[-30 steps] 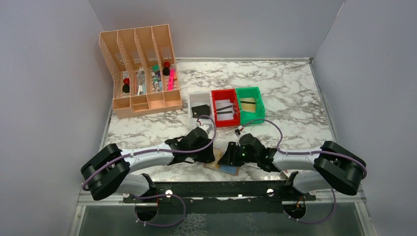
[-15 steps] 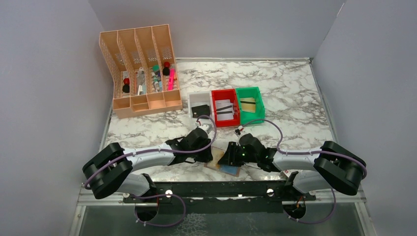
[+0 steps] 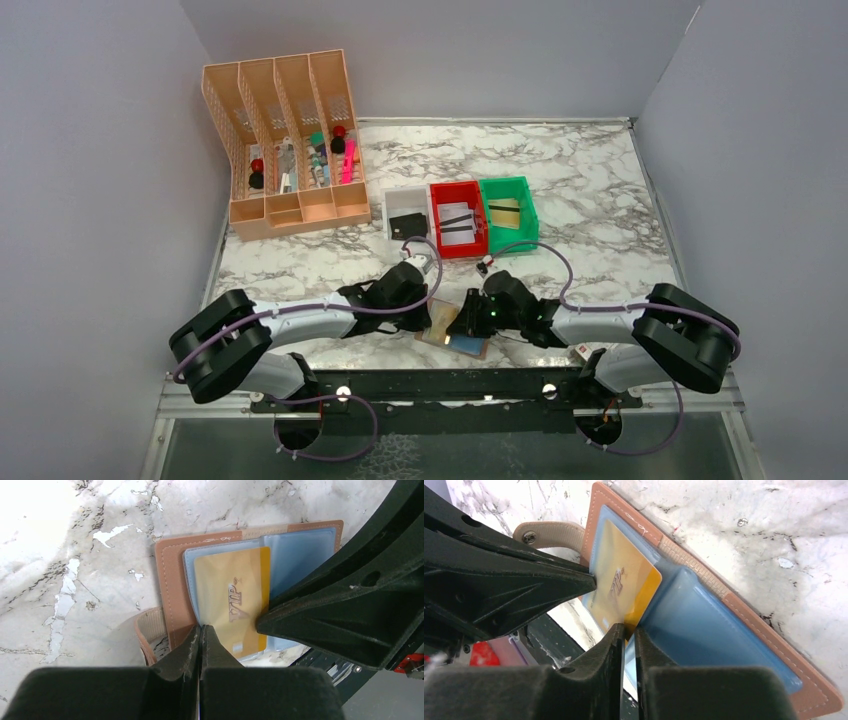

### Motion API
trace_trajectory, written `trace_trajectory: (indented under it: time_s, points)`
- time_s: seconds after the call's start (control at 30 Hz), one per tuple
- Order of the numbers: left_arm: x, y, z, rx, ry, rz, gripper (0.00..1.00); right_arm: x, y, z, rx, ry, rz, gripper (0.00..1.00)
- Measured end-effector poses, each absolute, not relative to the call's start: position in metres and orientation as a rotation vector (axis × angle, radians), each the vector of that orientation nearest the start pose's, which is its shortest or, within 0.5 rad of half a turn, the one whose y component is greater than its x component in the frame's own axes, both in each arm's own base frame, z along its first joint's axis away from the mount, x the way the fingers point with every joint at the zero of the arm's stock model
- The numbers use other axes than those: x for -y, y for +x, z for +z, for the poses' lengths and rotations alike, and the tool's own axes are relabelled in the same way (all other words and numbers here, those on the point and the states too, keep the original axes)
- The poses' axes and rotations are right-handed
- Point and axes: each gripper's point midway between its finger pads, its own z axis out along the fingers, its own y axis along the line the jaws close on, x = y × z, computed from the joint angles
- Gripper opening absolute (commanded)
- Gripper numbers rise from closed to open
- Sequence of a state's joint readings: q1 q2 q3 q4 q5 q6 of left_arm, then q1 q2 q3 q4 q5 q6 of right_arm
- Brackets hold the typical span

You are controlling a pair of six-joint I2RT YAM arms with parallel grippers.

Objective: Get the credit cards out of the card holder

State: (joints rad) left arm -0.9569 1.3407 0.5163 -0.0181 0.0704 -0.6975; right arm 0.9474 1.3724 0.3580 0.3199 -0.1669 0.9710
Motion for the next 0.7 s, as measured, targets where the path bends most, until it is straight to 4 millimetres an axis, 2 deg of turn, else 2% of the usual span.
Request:
trace_trajectory:
  time_s: [0.17, 0.5, 0.7]
  points:
    - [0.276, 0.147, 0.025, -2.559, 0.369, -0.786, 0.00, -0.294, 0.134, 0.023, -2.556, -0.067, 1.090, 0.07]
    - [0.270, 0.145, 0.025, -2.565, 0.351, -0.765, 0.00, -0.286, 0.133, 0.040, -2.517, -0.067, 1.094, 0.08]
    - [0.266, 0.144, 0.026, -2.566, 0.344, -0.750, 0.00, -0.281, 0.130, 0.038, -2.528, -0.070, 1.081, 0.07]
